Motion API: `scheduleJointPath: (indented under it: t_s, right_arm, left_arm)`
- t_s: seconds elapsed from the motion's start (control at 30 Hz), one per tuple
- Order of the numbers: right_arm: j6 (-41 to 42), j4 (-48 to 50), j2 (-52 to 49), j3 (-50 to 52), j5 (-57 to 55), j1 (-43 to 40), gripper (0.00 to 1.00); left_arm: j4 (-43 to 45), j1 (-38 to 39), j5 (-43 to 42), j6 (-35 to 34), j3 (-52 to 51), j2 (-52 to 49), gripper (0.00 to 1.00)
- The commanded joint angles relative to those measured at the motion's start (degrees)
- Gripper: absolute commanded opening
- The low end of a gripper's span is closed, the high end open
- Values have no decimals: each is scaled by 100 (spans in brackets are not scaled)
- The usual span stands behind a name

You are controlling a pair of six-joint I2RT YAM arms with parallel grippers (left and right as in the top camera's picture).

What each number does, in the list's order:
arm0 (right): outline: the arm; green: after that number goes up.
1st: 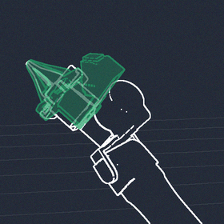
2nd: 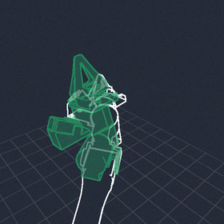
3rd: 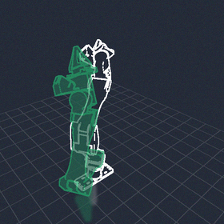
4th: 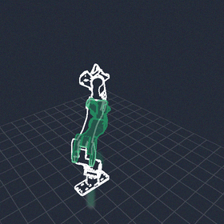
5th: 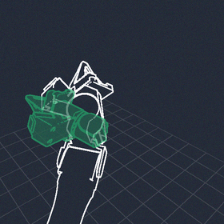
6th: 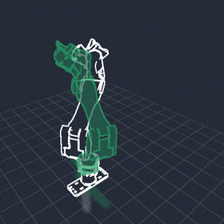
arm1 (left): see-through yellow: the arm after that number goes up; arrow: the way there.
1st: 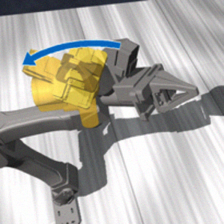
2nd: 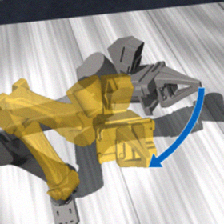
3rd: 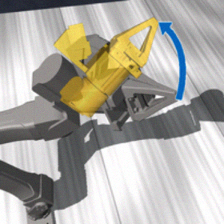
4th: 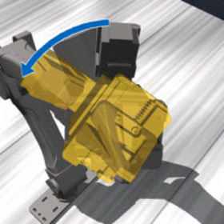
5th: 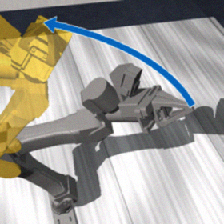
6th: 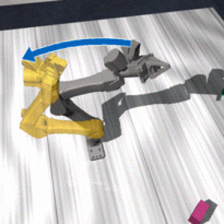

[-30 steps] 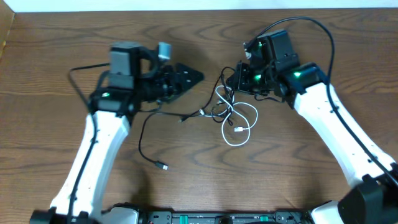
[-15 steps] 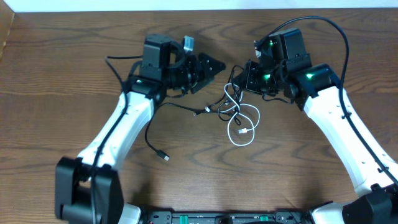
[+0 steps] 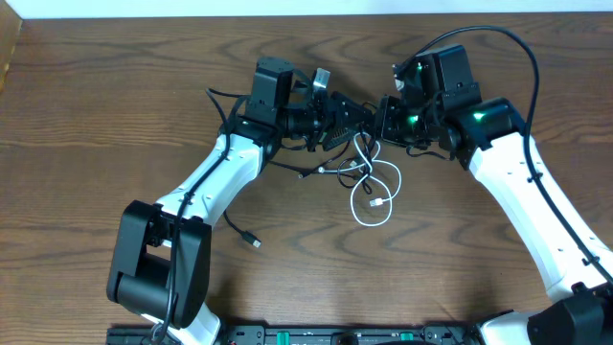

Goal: Untangle cables

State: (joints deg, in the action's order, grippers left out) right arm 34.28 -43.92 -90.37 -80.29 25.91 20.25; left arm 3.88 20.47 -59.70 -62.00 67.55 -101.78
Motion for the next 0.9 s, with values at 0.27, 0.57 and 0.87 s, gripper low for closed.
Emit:
scheduleJointPath:
  t_s: [0.27, 0.57, 0.87]
  right_arm:
    - [-162, 0, 92, -39, 13, -280, 1]
    - [-374, -601, 90, -37, -745, -1429, 1]
    - [-686, -1005, -66, -26, -1228, -2455, 1]
  left_arm:
    - [-9, 44, -273, 46, 92, 28, 7]
    - [-9, -726, -925, 608, 94, 103, 8]
    - [-11, -1698, -1008, 715, 94, 1051, 7]
